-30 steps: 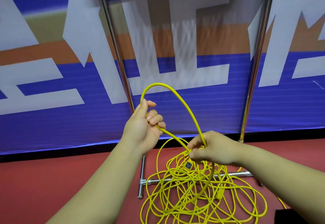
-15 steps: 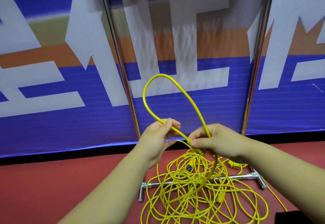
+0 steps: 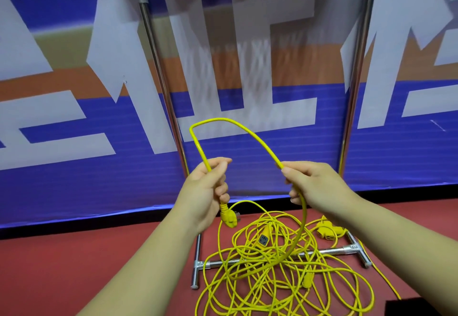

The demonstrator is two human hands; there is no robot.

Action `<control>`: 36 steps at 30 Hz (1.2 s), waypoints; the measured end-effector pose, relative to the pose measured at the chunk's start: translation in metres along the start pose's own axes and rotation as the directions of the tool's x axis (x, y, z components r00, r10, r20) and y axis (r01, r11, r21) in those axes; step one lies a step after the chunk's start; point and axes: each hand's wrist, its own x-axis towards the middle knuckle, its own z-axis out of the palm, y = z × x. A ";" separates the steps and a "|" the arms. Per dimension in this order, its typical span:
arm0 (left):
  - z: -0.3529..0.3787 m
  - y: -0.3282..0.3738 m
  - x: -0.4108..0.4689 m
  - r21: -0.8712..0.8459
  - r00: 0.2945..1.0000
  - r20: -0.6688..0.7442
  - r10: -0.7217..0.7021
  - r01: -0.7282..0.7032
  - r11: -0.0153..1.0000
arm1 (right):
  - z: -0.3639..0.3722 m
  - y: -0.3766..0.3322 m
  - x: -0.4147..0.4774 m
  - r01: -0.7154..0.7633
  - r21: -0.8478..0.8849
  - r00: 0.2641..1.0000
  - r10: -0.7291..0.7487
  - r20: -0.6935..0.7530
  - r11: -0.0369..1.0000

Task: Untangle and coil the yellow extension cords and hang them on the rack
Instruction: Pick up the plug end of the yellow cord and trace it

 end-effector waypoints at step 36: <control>-0.060 -0.021 0.024 0.595 0.936 -0.314 -0.159 0.324 0.736 | 0.007 0.016 0.012 0.195 -0.470 0.971 -0.236 -0.030 0.861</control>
